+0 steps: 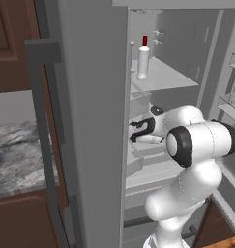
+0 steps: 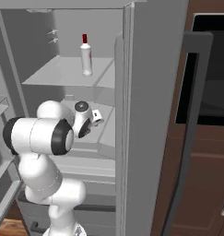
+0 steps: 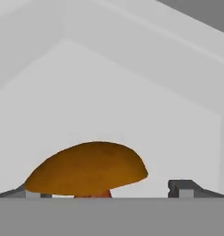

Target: Place the liquor on the top shelf of the fridge to keep it out of children's reach, and place the mushroom and garlic on lower shelves for easy access.

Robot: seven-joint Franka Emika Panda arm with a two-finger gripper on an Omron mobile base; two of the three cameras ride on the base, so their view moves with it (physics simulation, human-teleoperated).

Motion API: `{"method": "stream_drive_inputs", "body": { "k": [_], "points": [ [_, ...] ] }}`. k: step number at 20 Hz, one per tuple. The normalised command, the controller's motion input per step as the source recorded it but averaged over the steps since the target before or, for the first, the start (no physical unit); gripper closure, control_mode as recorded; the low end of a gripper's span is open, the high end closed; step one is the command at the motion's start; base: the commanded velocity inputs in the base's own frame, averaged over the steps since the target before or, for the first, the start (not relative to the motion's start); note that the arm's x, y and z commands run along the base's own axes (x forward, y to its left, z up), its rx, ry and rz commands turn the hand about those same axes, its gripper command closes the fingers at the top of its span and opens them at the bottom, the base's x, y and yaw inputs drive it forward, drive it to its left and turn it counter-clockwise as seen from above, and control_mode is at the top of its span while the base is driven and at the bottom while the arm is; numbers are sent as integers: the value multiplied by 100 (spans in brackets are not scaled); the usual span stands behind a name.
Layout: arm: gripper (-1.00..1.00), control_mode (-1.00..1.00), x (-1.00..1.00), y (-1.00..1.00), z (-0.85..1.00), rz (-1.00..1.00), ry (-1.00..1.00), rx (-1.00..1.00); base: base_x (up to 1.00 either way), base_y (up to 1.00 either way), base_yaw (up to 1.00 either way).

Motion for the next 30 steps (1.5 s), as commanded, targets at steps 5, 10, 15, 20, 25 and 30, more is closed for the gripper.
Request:
{"method": "stream_drive_inputs", "body": {
  "k": [5, 10, 15, 20, 25, 30],
  "points": [
    [-100, -100, -43, -2, -3, -2, 8, 7, 0, 0, 0],
    [-100, -100, -100, 0, 76, -1, -13, 2, 0, 0, 0],
    [-100, -100, -100, 0, 94, 0, -9, 2, 0, 0, 0],
    [-100, -100, -100, 0, 99, -3, -4, 7, 0, 0, 0],
    [-100, -100, -100, -3, 100, -12, 1, 6, 0, 0, 0],
    [-100, -100, -97, 0, 91, -9, 6, 0, 0, 0, 0]
  ]
}}
